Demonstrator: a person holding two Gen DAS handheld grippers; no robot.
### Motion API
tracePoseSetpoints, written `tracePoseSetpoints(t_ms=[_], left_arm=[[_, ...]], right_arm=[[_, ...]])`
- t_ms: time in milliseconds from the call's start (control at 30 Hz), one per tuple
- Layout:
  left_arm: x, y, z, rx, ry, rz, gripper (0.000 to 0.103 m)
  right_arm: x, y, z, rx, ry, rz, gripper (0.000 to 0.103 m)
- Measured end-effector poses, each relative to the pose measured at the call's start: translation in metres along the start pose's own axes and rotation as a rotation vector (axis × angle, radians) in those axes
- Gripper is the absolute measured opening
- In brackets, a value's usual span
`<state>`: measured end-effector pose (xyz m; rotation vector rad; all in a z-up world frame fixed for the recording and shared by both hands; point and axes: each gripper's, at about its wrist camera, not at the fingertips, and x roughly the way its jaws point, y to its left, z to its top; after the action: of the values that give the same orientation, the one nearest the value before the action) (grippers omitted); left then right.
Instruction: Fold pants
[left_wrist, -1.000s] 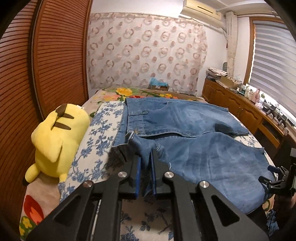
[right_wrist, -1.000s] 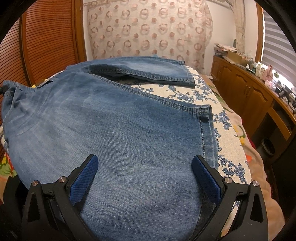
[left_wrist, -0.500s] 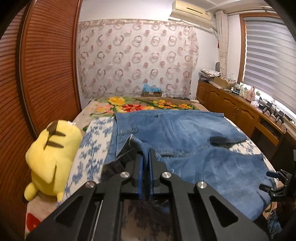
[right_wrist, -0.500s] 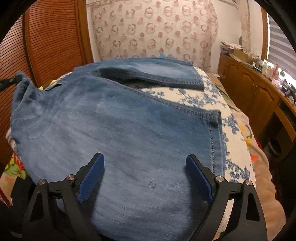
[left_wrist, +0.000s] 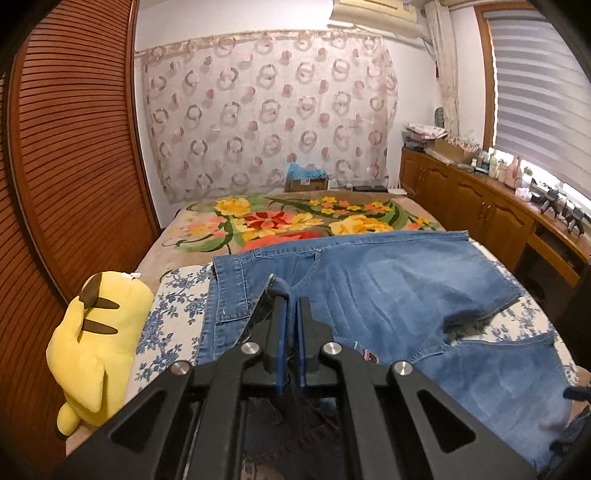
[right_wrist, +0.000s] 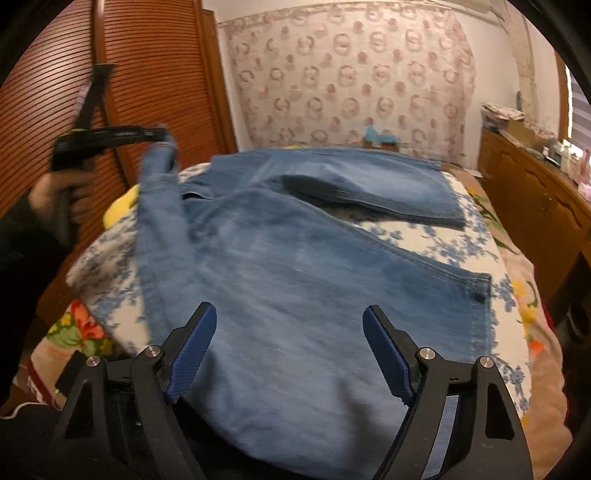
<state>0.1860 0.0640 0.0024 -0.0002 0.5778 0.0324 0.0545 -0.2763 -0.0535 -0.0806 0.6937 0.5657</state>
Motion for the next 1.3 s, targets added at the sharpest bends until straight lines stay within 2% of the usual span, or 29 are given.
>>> tracePoseSetpoints(t_ms=[233, 333, 367, 433, 467, 500, 567, 733, 900, 1067, 1300], left_arm=[[0.021, 0.002, 0.001, -0.010, 0.030, 0.034, 0.001], [0.022, 0.009, 0.001, -0.026, 0.030, 0.042, 0.001], [0.022, 0.011, 0.000, -0.030, 0.029, 0.042, 0.001], [0.019, 0.016, 0.000, -0.041, 0.026, 0.040, 0.001], [0.016, 0.018, -0.001, -0.045, 0.022, 0.037, 0.001], [0.014, 0.020, -0.001, -0.049, 0.018, 0.034, 0.001], [0.009, 0.024, -0.001, -0.056, 0.006, 0.029, 0.001], [-0.004, 0.035, 0.005, -0.083, -0.027, 0.017, 0.001], [-0.011, 0.040, 0.017, -0.091, -0.062, 0.009, 0.001], [-0.007, 0.048, 0.025, -0.112, -0.077, 0.008, 0.001], [0.004, 0.055, 0.032, -0.117, -0.087, 0.027, 0.001]], right_arm=[[0.009, 0.027, -0.002, -0.047, 0.034, 0.071, 0.076], [0.020, 0.032, -0.009, -0.063, 0.071, 0.080, 0.069], [0.024, 0.033, -0.011, -0.067, 0.084, 0.081, 0.064], [0.032, 0.034, -0.016, -0.081, 0.116, 0.068, 0.045], [0.036, 0.033, -0.017, -0.089, 0.127, 0.058, 0.025], [0.038, 0.031, -0.017, -0.097, 0.129, 0.045, 0.014], [0.036, 0.025, -0.013, -0.096, 0.110, 0.036, 0.009], [0.027, 0.005, 0.023, -0.111, 0.030, -0.002, 0.005], [0.029, -0.009, 0.060, -0.132, -0.014, -0.024, 0.005], [0.039, -0.017, 0.087, -0.152, -0.033, -0.027, 0.005], [0.054, -0.025, 0.107, -0.166, -0.039, -0.002, 0.005]])
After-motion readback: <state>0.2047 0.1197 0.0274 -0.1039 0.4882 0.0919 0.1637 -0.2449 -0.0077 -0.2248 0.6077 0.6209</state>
